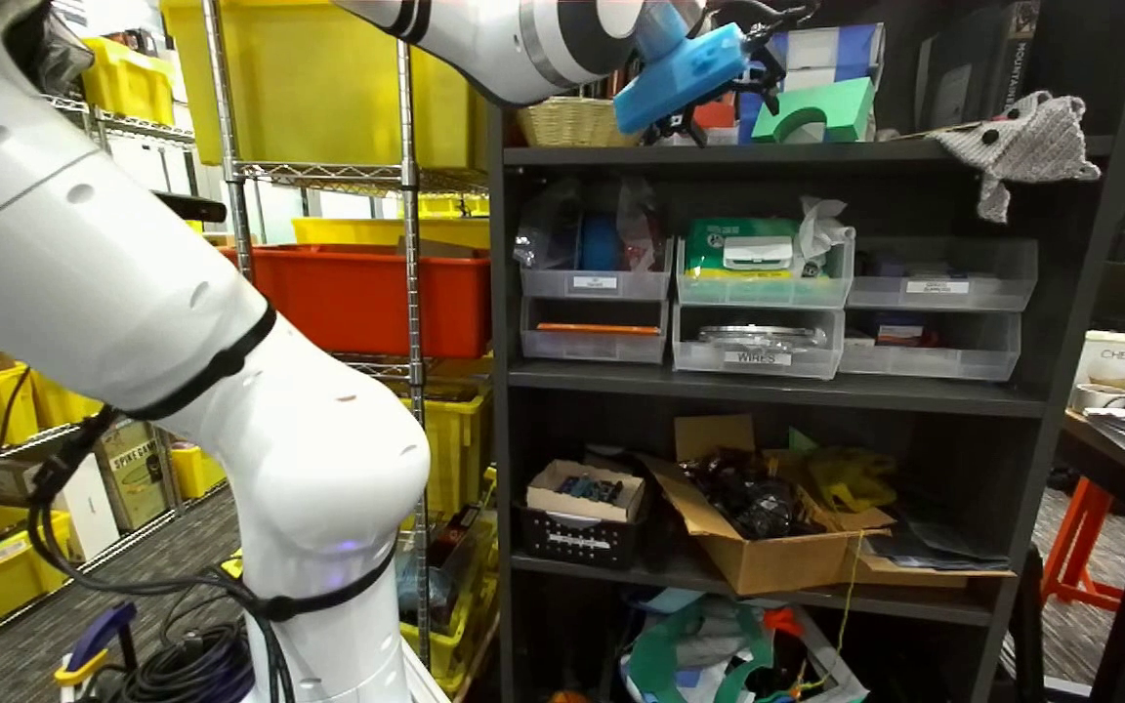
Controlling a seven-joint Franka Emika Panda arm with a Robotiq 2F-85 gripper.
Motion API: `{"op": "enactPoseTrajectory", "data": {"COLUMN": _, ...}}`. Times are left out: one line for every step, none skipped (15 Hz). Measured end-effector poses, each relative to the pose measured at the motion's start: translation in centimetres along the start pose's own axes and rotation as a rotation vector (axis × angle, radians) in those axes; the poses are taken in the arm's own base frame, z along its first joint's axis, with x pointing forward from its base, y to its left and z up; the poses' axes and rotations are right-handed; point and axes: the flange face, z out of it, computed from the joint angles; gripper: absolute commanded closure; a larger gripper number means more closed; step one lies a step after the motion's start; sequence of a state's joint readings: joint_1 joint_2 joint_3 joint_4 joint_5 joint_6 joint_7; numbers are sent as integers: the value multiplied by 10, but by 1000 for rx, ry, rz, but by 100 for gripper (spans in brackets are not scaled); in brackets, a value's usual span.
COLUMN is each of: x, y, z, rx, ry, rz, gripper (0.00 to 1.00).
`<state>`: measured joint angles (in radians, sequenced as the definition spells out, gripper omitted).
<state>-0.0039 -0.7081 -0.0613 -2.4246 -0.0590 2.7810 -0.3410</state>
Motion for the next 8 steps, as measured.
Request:
{"op": "enactPoseTrajectory", "data": {"x": -9, "y": -7, "z": -5, "rx": 13, "ry": -17, "rz": -3, "gripper": 0}}
{"op": "enactPoseTrajectory", "data": {"x": -17, "y": -13, "z": -9, "rx": 27, "ry": -33, "rz": -8, "gripper": 0}}
{"op": "enactPoseTrajectory", "data": {"x": -23, "y": -20, "z": -13, "rx": 42, "ry": -49, "rz": -15, "gripper": 0}}
{"op": "enactPoseTrajectory", "data": {"x": -29, "y": -26, "z": -16, "rx": 58, "ry": -66, "rz": -24, "gripper": 0}}
{"op": "enactPoseTrajectory", "data": {"x": -33, "y": -33, "z": -19, "rx": 72, "ry": -84, "rz": -35, "gripper": 0}}
{"op": "enactPoseTrajectory", "data": {"x": -37, "y": -39, "z": -21, "rx": 85, "ry": -100, "rz": -50, "gripper": 0}}
{"op": "enactPoseTrajectory", "data": {"x": -38, "y": -45, "z": -23, "rx": 91, "ry": -109, "rz": -70, "gripper": 0}}
{"op": "enactPoseTrajectory", "data": {"x": -38, "y": -50, "z": -26, "rx": 96, "ry": -111, "rz": -84, "gripper": 0}}
